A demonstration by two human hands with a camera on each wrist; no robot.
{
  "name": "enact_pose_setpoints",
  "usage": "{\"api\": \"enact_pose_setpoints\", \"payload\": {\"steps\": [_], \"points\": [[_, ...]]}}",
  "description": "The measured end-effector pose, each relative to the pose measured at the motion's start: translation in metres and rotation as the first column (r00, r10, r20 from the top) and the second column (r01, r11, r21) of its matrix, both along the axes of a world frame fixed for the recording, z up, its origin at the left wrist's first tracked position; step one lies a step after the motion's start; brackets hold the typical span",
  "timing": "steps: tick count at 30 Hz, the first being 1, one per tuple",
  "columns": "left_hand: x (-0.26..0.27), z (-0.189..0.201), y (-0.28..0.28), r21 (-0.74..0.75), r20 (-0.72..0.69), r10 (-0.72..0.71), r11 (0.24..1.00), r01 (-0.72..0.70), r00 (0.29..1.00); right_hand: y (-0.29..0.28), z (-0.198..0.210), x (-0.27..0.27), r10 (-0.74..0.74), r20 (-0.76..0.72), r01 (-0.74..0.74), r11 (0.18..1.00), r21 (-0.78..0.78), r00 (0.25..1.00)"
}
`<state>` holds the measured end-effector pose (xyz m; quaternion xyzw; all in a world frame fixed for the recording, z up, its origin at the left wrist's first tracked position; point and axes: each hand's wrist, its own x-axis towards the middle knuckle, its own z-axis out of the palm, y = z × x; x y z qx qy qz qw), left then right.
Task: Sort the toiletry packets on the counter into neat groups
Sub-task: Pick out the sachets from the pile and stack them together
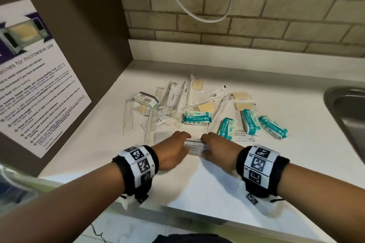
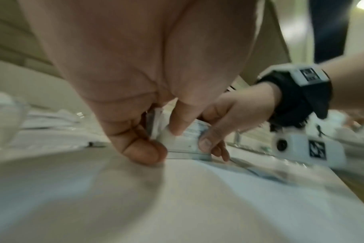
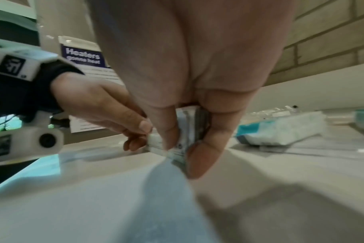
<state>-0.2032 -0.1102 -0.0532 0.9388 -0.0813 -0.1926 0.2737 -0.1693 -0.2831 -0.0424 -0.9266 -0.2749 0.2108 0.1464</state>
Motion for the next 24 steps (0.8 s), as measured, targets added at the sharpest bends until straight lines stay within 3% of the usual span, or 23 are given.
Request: {"api": "enact_pose_setpoints", "payload": {"steps": [4,7,10,13,16,19,22,24], "points": [[0.005,0.004,0.021,-0.213,0.016,0.06,0.976,-0.055,0.998,-0.011,0.011,0.005,-0.036,-0.133,0.054,0.989,0.14,0.99],[0.01,0.019,0.025,-0.381,0.04,0.139,0.917,-0.114,0.989,-0.018,0.028,0.01,-0.078,-0.174,0.122,0.96,0.254,0.982],[0.018,0.044,0.021,-0.597,0.005,0.238,0.78,-0.188,0.971,-0.035,0.057,0.024,-0.165,-0.189,0.239,0.838,0.491,0.968],[0.028,0.07,0.016,-0.688,-0.042,0.292,0.685,-0.24,0.955,-0.069,0.077,0.043,-0.375,-0.107,0.364,0.726,0.583,0.921],[0.04,0.081,0.007,-0.707,-0.005,0.269,0.68,-0.193,0.963,-0.111,0.07,0.061,-0.564,-0.084,0.528,0.695,0.489,0.821],[0.047,0.079,-0.004,-0.711,-0.024,0.242,0.677,-0.187,0.97,-0.143,0.039,0.07,-0.645,-0.153,0.661,0.713,0.233,0.749],[0.049,0.07,-0.012,-0.682,-0.017,0.226,0.71,-0.176,0.974,-0.145,0.015,0.069,-0.619,-0.25,0.658,0.744,0.116,0.744],[0.052,0.065,-0.016,-0.667,-0.028,0.204,0.725,-0.17,0.979,-0.138,0.007,0.071,-0.617,-0.16,0.621,0.783,-0.029,0.771]]}}
